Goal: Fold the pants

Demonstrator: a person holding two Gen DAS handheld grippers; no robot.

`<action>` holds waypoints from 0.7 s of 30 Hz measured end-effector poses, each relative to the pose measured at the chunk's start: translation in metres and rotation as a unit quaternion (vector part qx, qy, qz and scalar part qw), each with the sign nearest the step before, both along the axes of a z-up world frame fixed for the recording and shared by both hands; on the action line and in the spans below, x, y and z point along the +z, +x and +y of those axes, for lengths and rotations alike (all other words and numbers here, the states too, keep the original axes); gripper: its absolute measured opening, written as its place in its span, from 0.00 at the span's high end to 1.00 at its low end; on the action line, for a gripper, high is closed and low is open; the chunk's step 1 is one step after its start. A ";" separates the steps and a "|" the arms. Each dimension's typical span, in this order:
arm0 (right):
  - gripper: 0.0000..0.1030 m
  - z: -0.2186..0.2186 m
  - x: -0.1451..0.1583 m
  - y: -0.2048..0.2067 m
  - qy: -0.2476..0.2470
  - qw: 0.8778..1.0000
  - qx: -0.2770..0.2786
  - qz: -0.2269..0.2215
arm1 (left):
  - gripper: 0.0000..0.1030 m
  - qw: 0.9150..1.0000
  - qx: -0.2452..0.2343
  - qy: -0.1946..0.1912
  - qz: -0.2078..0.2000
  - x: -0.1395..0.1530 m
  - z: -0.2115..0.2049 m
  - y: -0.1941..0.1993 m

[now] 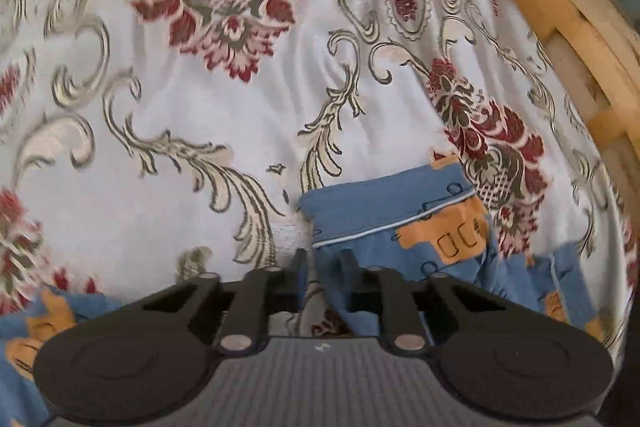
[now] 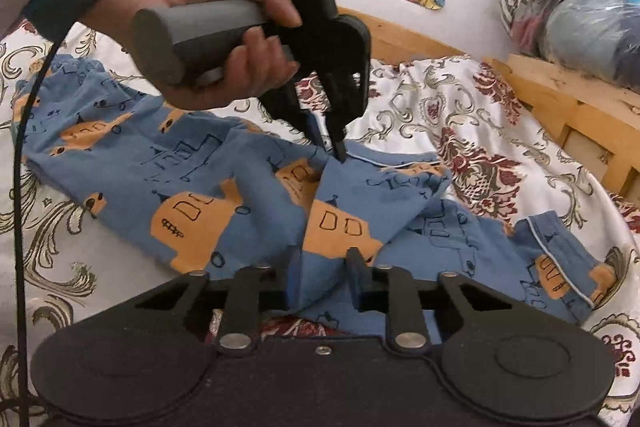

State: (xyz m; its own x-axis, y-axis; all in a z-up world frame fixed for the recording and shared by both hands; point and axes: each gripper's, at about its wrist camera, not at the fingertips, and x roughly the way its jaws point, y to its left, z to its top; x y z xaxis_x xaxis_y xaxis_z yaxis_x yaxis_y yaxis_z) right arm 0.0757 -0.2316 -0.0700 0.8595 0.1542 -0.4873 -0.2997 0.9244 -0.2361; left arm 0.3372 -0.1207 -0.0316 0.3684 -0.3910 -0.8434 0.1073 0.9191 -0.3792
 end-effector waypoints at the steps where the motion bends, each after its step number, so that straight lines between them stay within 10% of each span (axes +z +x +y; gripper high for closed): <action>1: 0.87 -0.001 0.000 -0.001 0.004 1.000 0.002 0.002 | 0.89 1.000 0.001 -0.011 0.003 -0.001 0.001 0.001; 9: 1.00 -0.007 0.004 0.002 0.036 0.999 -0.012 0.019 | 0.98 0.998 0.046 -0.036 0.017 0.006 0.003 0.006; 21: 1.00 -0.018 0.023 -0.003 0.102 0.993 -0.051 0.030 | 1.00 0.997 -0.005 0.001 -0.074 0.071 -0.049 -0.022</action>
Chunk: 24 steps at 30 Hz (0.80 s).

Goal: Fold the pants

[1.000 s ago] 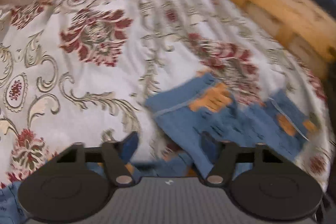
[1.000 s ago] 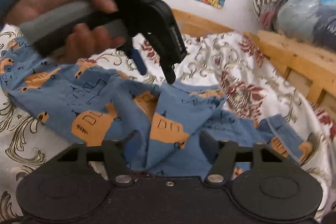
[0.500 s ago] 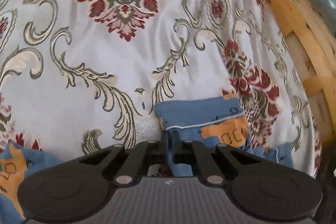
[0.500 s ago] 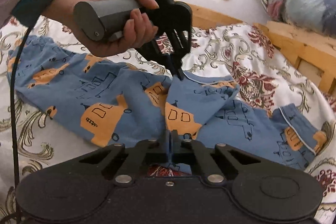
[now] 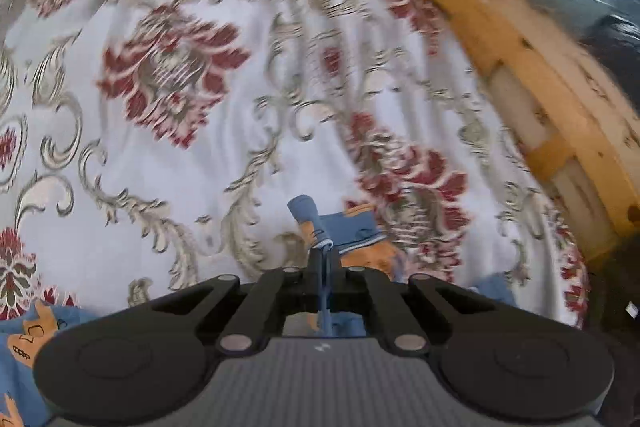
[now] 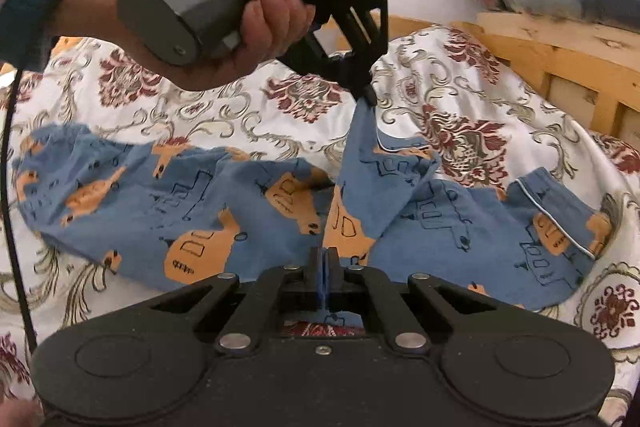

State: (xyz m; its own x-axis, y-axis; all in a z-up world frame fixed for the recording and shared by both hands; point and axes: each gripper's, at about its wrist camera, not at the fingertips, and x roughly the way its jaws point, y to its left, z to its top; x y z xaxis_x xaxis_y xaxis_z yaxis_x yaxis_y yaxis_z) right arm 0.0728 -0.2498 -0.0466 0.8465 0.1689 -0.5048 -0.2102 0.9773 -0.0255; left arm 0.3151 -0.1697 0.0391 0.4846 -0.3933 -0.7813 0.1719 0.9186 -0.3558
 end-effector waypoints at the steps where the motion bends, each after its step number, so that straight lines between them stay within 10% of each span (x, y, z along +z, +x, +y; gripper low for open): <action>1: 1.00 -0.001 0.002 0.000 0.004 1.000 -0.004 0.000 | 1.00 1.000 -0.008 0.002 -0.005 0.004 -0.005 -0.003; 5: 0.97 -0.006 0.003 -0.002 0.009 1.000 -0.024 0.010 | 1.00 0.999 -0.038 0.007 -0.026 0.021 -0.030 -0.016; 8: 0.75 -0.013 0.001 -0.002 0.018 0.998 -0.049 0.036 | 1.00 0.998 -0.063 0.009 -0.029 0.025 -0.051 -0.023; 24: 0.73 -0.124 0.021 -0.032 0.024 0.976 -0.211 0.056 | 1.00 0.974 -0.228 -0.014 0.001 -0.002 -0.144 -0.062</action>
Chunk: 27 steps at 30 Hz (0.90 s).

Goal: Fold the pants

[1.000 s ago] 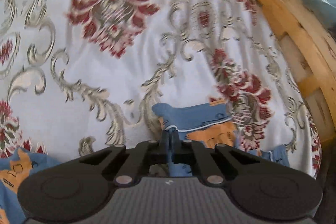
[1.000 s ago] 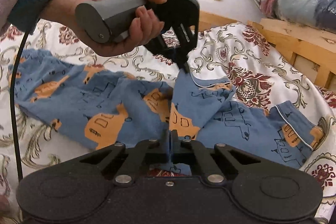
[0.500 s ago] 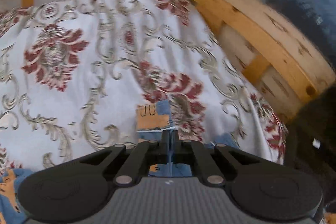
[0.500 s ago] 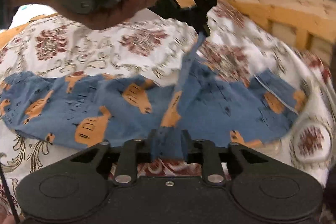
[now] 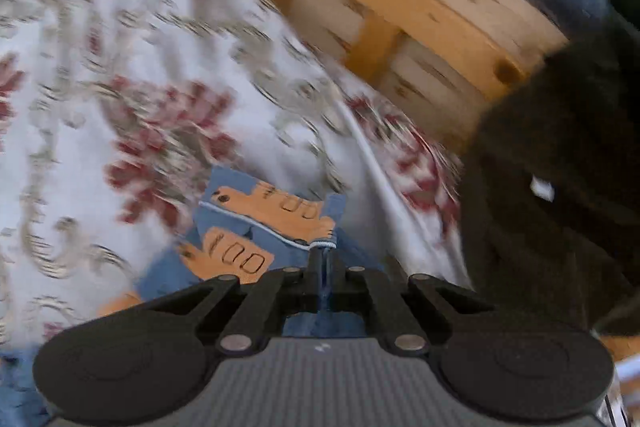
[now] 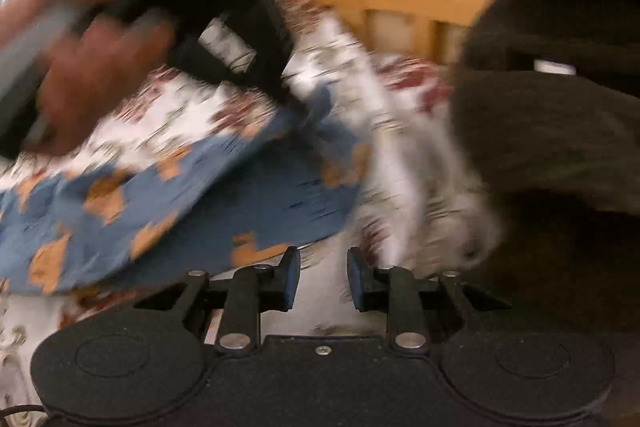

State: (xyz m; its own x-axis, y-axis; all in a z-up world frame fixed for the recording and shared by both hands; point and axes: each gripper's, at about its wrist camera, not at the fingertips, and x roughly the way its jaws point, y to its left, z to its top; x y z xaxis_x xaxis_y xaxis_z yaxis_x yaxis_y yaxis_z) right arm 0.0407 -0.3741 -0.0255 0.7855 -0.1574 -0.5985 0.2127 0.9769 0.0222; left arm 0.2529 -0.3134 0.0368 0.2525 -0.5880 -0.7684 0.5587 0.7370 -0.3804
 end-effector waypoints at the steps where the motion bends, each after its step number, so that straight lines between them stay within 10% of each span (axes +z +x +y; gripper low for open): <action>1: 0.73 -0.008 0.000 0.001 0.004 1.000 -0.002 0.001 | 1.00 1.000 -0.021 0.002 0.014 -0.009 -0.005 -0.001; 6: 0.77 -0.025 -0.001 0.008 0.002 1.000 0.012 0.012 | 0.98 0.999 -0.036 -0.016 0.020 -0.039 0.008 -0.014; 10: 0.74 -0.023 0.006 0.011 -0.001 1.000 0.030 0.006 | 0.79 0.999 -0.004 -0.042 -0.014 -0.034 0.053 -0.037; 18: 0.73 -0.021 0.028 0.048 0.042 0.996 0.084 -0.008 | 0.71 0.998 0.031 0.037 -0.045 -0.059 0.116 -0.083; 27: 0.72 -0.046 0.017 0.112 0.121 0.991 -0.025 0.043 | 0.72 0.991 0.019 0.079 -0.109 -0.061 0.127 -0.103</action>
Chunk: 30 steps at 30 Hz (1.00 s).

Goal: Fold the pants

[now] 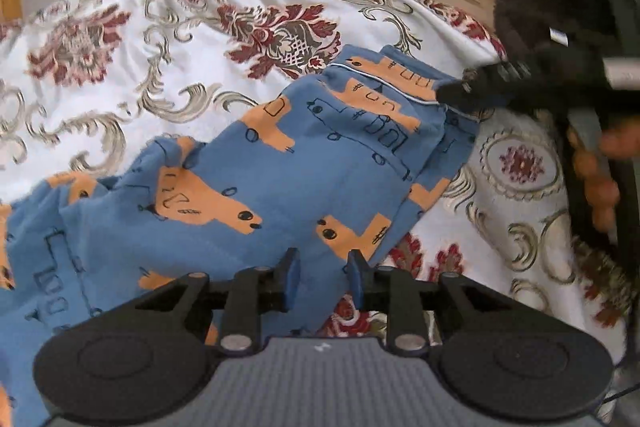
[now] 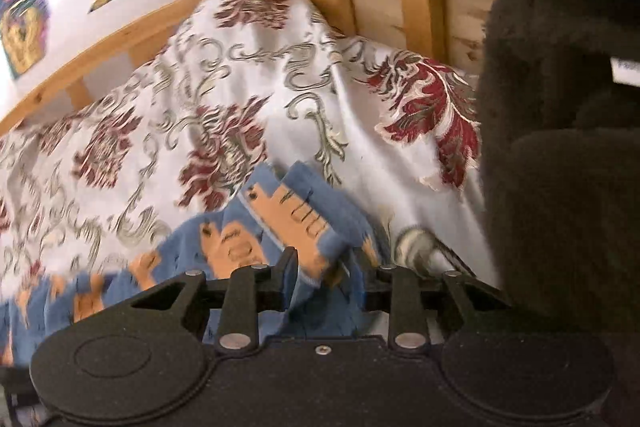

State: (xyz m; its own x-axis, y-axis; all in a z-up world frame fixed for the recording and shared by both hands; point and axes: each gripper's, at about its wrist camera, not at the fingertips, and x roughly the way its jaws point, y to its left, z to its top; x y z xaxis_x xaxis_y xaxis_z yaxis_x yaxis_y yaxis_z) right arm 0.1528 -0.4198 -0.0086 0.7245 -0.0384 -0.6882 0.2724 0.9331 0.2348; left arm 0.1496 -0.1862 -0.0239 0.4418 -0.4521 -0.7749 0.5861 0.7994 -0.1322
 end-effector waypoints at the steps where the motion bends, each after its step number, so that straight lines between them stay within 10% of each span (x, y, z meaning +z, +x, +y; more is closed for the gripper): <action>1: 0.78 -0.002 -0.002 0.005 0.012 1.000 -0.012 0.005 | 0.72 1.000 -0.006 0.009 -0.010 0.000 -0.002 -0.002; 3: 0.94 -0.006 -0.004 0.009 0.019 0.999 -0.031 0.005 | 0.72 0.999 -0.013 0.030 -0.026 -0.002 -0.009 -0.008; 12: 0.95 0.007 0.017 -0.039 -0.076 0.995 -0.029 -0.065 | 0.88 0.993 -0.049 0.079 -0.071 -0.001 -0.024 -0.022; 22: 0.75 0.019 -0.021 -0.050 -0.110 0.992 -0.010 -0.056 | 0.88 0.998 -0.067 0.020 -0.010 0.030 -0.026 0.032; 30: 0.71 0.021 -0.027 -0.057 -0.100 0.993 -0.014 -0.060 | 0.64 0.989 -0.143 0.020 -0.021 0.039 -0.118 0.137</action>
State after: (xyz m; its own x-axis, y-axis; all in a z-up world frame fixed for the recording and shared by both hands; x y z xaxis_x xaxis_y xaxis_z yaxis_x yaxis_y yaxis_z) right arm 0.0957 -0.3983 -0.0361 0.7973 -0.1859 -0.5743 0.2795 0.9569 0.0783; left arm 0.2866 -0.3042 0.0151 0.3321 -0.5329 -0.7783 0.7936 0.6038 -0.0747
